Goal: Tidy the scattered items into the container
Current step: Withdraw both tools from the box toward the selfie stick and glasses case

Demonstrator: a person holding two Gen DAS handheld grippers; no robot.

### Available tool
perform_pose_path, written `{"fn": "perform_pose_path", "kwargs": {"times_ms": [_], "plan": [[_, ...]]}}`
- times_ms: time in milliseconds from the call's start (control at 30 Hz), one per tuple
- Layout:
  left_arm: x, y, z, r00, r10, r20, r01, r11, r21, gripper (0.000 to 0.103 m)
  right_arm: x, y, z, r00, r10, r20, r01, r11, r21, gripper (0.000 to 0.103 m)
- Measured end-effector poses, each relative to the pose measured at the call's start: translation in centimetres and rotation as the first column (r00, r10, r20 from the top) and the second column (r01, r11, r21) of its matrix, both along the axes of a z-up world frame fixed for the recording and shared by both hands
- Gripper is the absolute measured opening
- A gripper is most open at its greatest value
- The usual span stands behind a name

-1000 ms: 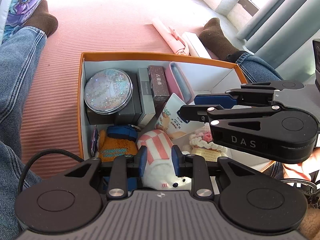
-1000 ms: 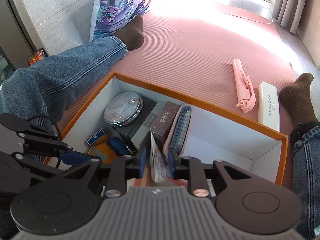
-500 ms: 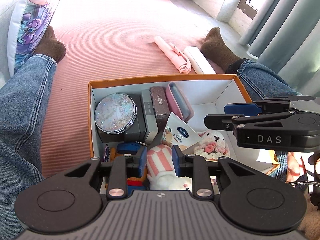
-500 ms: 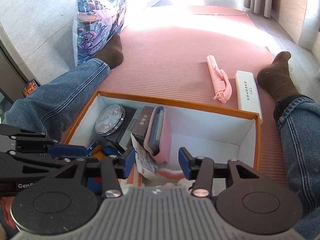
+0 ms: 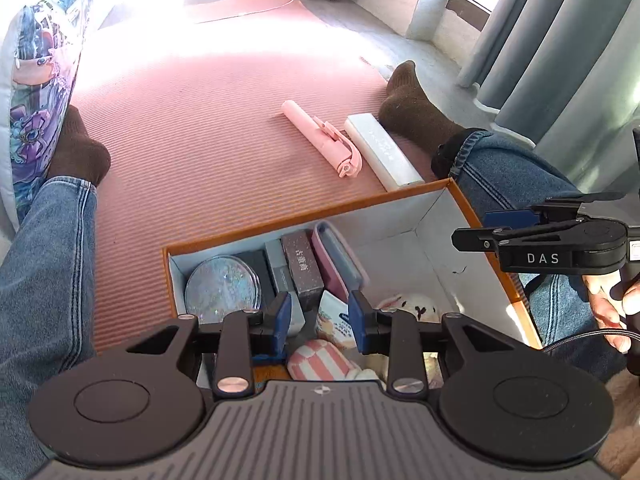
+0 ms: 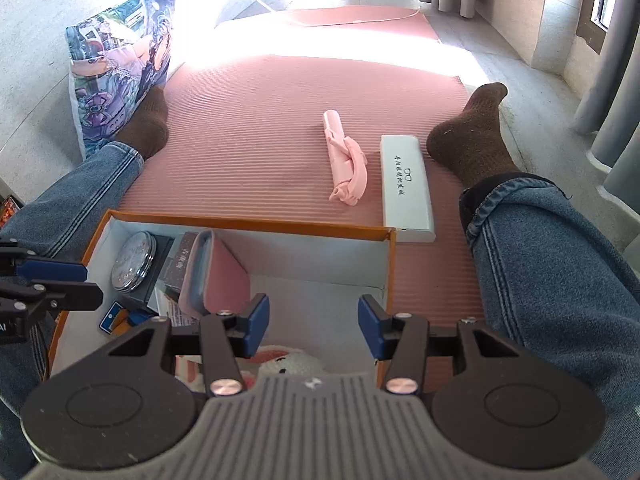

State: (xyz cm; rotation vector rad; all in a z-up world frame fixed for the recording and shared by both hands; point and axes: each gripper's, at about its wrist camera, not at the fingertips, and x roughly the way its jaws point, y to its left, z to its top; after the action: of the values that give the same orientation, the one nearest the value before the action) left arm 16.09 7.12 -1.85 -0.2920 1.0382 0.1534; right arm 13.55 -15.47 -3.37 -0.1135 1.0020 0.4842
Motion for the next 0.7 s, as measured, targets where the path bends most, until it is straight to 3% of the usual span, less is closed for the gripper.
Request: {"fn": "perform_pose_path", "kwargs": {"times_ms": [133, 400, 700], "plan": [[2.9, 1.5, 1.6, 1.000, -0.022, 0.017, 0.022, 0.999, -0.023, 0.037, 2.3, -0.9, 0.7, 1.000, -0.012, 0.009, 0.012, 1.000, -0.019, 0.052], [10.2, 3.7, 3.2, 0.996, -0.085, 0.014, 0.086, 0.994, -0.074, 0.055, 7.7, -1.0, 1.3, 1.000, 0.004, 0.003, -0.003, 0.997, -0.071, 0.053], [19.9, 6.4, 0.1, 0.997, -0.064, -0.047, 0.055, 0.985, -0.165, 0.064, 15.3, -0.3, -2.0, 0.997, -0.007, -0.071, -0.002, 0.992, -0.130, 0.057]]}}
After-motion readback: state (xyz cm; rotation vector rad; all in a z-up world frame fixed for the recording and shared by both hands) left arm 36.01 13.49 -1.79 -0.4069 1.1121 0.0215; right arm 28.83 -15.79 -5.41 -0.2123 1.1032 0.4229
